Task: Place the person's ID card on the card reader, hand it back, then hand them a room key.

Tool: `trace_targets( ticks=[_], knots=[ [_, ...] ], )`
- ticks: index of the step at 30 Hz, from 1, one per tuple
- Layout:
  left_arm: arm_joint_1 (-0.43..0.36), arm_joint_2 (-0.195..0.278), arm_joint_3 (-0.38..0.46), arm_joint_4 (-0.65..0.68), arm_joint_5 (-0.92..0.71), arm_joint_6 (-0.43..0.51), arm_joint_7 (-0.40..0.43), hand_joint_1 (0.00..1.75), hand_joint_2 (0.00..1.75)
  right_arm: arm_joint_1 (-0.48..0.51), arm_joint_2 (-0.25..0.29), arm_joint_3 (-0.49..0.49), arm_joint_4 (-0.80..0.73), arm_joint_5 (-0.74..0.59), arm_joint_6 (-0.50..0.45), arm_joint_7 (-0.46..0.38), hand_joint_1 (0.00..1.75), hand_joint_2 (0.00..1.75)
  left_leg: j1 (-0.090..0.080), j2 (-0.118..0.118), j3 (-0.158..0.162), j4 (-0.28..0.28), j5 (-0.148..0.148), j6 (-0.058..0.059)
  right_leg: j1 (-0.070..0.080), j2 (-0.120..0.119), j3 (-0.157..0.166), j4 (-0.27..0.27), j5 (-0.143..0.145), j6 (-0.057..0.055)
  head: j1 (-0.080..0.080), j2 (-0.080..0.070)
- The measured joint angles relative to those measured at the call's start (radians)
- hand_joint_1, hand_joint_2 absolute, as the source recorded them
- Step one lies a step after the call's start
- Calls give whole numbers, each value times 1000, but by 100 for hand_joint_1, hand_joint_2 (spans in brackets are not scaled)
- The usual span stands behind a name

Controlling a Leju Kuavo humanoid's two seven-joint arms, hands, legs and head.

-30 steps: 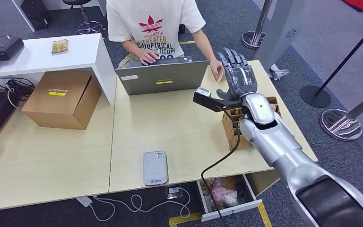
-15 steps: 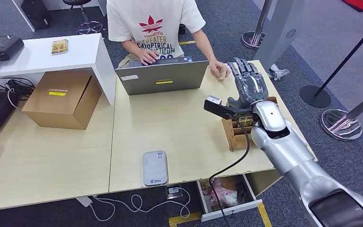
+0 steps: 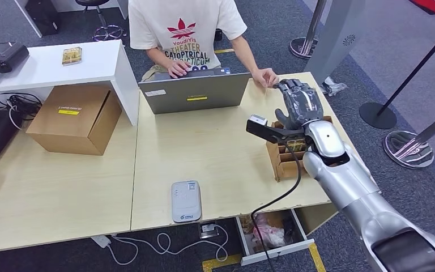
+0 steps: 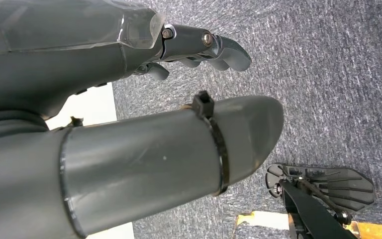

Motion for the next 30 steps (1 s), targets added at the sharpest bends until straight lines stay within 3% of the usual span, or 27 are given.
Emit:
trace_targets(
  ticks=[5, 13, 18, 22, 24, 28, 30],
  knots=[
    [0, 0, 0, 0, 1, 2, -1, 0, 0, 1, -1, -7, 8, -4, 16, -13, 60, 175, 0, 0, 0, 0, 0, 0, 0, 0, 0, 0, 0, 0, 0, 0],
    [0, 3, 0, 0, 3, 2, -3, 0, 0, 0, -1, -6, 52, -24, 51, -40, 66, 175, 0, 0, -1, 0, 0, 0, 0, 0, 0, 0, 0, 0, 0, 0],
    [0, 5, 0, 0, 7, 2, -3, 0, 0, 0, 1, 0, 77, -33, 61, -52, 79, 175, 0, 0, -1, 0, 0, 0, 0, -1, 0, 0, 0, 0, 0, 0],
    [0, 5, 0, 0, 9, 2, -3, 0, 0, -1, 2, 9, 94, -35, 68, -57, 65, 175, 0, -1, -1, 0, 0, 0, 0, -1, 0, 0, 0, 0, 0, 0],
    [0, 5, 0, 0, 9, 2, -3, 0, 0, 0, 2, 14, 103, -36, 67, -60, 73, 175, 0, -1, -1, 0, 0, 0, 0, -1, 0, 0, 0, 0, 0, 0],
    [0, 5, 0, 0, 9, 2, -3, 0, 0, 1, 2, 19, 118, -41, 66, -62, 111, 175, 0, -1, -1, 0, 0, 0, 0, -1, 0, 0, 0, 0, 0, 0],
    [0, 6, 0, 0, 9, 2, -3, 0, 0, 2, 3, 20, 124, -41, 66, -62, 106, 175, 0, -1, -1, 0, 0, 0, 0, -1, 0, 0, 0, 0, 0, 0]
  ],
)
